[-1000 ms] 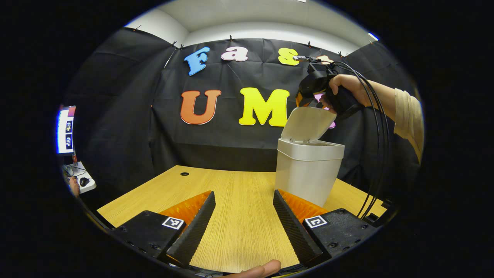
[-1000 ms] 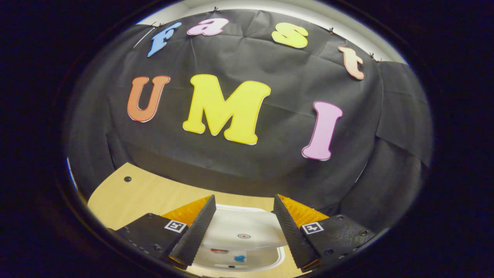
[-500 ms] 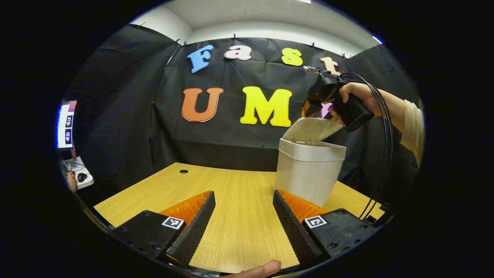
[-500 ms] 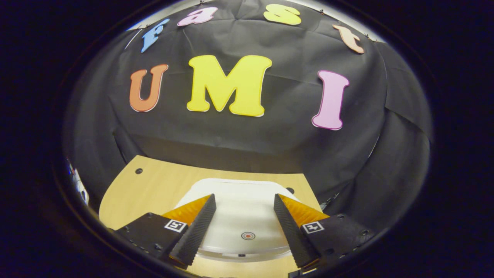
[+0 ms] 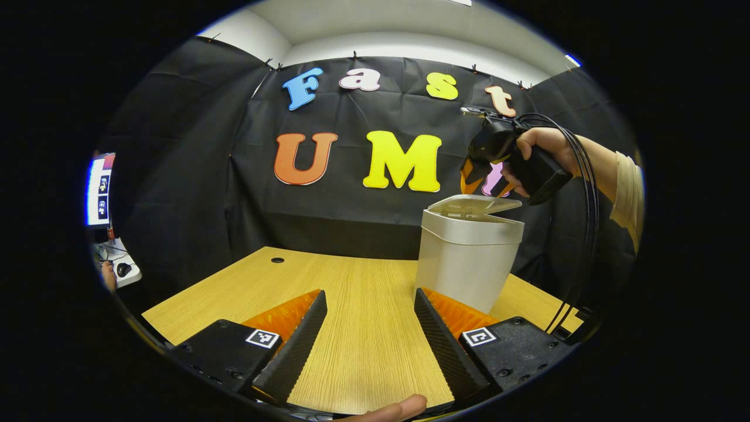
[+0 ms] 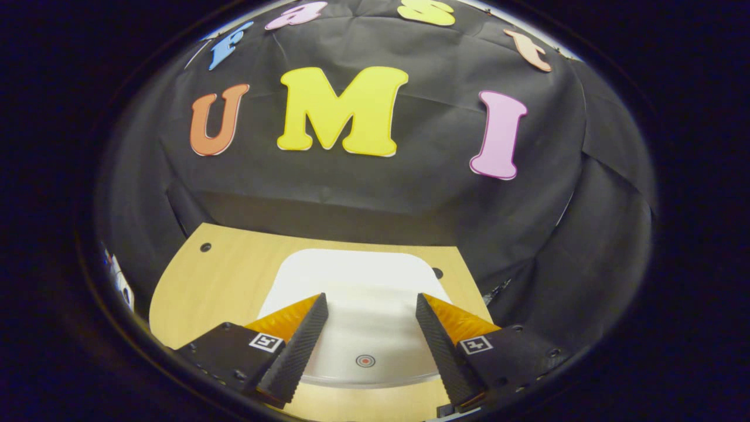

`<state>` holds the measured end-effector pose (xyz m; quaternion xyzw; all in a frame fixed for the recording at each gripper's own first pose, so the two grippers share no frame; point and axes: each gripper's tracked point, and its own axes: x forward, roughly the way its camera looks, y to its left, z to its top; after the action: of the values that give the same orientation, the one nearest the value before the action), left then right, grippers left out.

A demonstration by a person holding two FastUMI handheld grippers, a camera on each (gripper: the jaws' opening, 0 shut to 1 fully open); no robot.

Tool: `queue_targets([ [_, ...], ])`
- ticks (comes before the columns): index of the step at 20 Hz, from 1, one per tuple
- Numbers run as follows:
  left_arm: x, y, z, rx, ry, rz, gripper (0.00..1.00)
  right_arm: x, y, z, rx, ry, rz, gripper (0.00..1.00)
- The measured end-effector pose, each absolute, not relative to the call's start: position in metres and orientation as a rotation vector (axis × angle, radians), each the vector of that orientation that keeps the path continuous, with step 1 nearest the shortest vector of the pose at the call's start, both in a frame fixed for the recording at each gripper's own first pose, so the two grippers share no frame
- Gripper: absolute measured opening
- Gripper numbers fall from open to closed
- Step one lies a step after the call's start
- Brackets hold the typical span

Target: Press the lid of the desktop garbage bin to open it, pick up the crumpled paper on the desktop and throw it into the bin, then pick up the pop can on the desktop and drop it into the bin, and finally close the garbage bin lid.

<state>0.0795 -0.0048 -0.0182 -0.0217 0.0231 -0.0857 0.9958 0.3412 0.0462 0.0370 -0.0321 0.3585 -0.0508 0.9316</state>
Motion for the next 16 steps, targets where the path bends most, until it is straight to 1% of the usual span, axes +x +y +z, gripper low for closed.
queue_targets([
  [3,0.081,-0.007,-0.019,-0.033,0.046,-0.175,0.97,0.323,0.047,0.023,-0.082,0.79,-0.089,0.93],
  [8,0.075,-0.004,-0.014,-0.043,0.034,-0.174,0.97,0.304,0.047,0.022,0.068,0.752,-0.058,0.94],
  [11,0.072,-0.009,-0.009,-0.046,0.02,-0.186,0.97,0.295,0.045,0.021,0.052,0.729,-0.058,0.94],
  [16,0.068,-0.02,-0.009,-0.017,0.017,-0.214,0.97,0.291,0.045,0.018,0.069,0.645,-0.035,0.95],
])
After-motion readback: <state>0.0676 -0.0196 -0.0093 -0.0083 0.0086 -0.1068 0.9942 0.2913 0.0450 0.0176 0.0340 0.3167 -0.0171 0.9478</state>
